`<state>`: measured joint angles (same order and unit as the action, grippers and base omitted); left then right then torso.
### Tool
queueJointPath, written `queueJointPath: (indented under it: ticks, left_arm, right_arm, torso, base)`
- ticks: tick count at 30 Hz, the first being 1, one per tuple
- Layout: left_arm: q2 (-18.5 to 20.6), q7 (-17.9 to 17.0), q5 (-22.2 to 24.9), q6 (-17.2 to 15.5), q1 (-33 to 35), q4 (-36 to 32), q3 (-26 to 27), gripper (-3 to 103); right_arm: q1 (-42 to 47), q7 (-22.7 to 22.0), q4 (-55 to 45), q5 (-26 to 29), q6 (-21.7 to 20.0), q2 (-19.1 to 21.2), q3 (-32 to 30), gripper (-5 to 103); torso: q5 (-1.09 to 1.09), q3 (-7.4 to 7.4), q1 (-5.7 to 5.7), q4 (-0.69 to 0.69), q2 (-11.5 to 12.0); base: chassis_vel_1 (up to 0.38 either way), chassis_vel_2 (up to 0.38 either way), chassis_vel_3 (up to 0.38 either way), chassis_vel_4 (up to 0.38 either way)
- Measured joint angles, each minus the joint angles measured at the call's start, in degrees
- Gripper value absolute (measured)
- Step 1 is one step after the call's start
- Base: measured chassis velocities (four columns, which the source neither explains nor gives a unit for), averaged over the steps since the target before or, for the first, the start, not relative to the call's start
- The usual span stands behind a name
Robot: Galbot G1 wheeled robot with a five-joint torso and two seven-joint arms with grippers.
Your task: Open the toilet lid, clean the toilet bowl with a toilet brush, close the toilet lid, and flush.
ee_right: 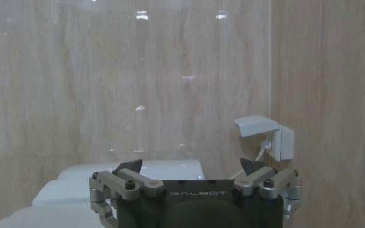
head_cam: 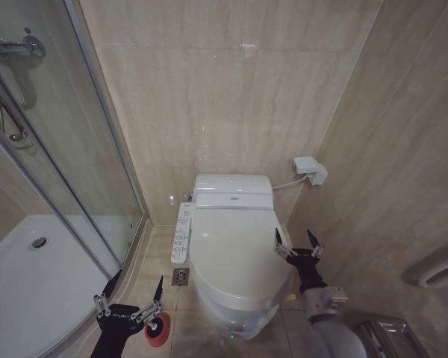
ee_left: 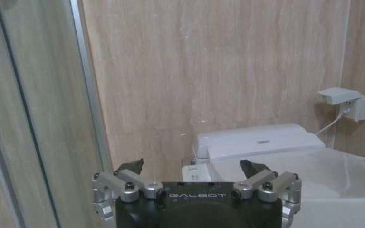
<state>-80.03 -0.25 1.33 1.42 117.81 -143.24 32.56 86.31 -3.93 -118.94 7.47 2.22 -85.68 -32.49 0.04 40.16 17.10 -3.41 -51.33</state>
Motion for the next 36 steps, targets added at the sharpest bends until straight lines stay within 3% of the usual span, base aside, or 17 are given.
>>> queueJointPath:
  ticks: [36]
  left_arm:
    - [0.0, 0.0, 0.0, 0.0, 0.0, 0.0, 0.0, 99]
  right_arm:
    - [1.77, -0.94, 0.98, -0.42, 2.73, -1.85, 0.03, 100]
  torso:
    - [0.01, 0.0, 0.0, 0.0, 0.0]
  base:
    - [0.005, -0.009, -0.009, 0.007]
